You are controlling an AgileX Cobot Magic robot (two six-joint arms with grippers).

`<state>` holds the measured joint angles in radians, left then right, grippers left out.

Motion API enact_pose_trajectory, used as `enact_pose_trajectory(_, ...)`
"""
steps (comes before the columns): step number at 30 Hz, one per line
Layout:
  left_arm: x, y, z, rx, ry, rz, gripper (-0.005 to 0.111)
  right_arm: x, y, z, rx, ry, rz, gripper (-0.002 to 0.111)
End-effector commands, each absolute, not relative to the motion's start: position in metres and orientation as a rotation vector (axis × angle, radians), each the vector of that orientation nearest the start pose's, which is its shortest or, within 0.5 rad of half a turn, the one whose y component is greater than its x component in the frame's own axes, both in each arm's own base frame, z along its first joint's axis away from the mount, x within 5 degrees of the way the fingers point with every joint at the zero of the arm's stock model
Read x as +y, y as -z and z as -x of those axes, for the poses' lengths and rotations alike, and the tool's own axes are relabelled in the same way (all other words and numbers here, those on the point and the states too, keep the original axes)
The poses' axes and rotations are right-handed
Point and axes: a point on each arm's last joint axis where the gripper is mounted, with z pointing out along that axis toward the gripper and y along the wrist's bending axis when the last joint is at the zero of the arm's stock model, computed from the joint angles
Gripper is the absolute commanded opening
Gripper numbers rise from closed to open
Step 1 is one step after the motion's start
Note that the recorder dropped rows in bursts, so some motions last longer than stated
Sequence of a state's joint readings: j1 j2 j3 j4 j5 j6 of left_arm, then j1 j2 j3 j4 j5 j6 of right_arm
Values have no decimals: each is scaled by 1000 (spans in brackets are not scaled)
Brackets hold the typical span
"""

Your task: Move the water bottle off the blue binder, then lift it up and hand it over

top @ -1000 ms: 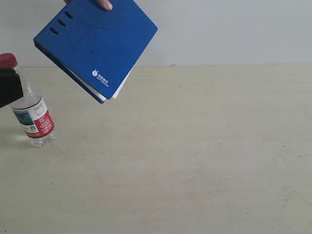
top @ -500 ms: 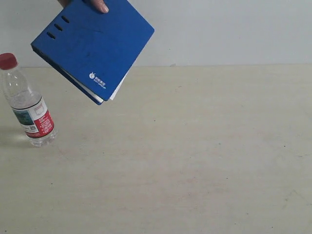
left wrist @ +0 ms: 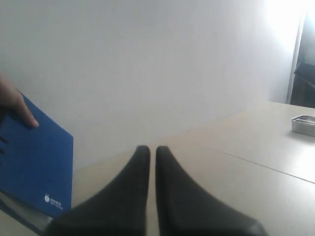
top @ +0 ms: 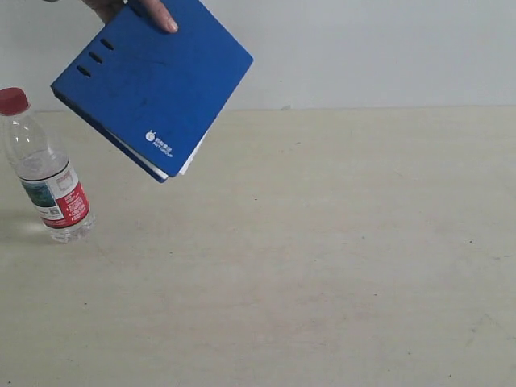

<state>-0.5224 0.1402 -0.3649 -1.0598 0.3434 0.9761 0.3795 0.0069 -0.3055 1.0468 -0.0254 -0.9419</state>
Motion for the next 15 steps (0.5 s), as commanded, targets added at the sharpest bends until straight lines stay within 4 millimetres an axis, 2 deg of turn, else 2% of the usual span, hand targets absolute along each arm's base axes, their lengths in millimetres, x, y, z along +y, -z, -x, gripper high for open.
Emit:
enact_pose_trajectory(1,-46,-309,-24,1360,695,-590,4,7,-313,-24,1166,-410,140,0)
enact_pose_trajectory(9,-42,-306,-28,1365,639,-550,4,7,-313,-24,1166,-410,140,0)
enact_pose_trajectory(12,-32,-297,-37,1431,654,-321,4,7,-313,-24,1166,-410,140,0)
enact_pose_trajectory(15,-22,-283,-47,1459,597,-111,4,7,-313,-24,1166,-410,140,0)
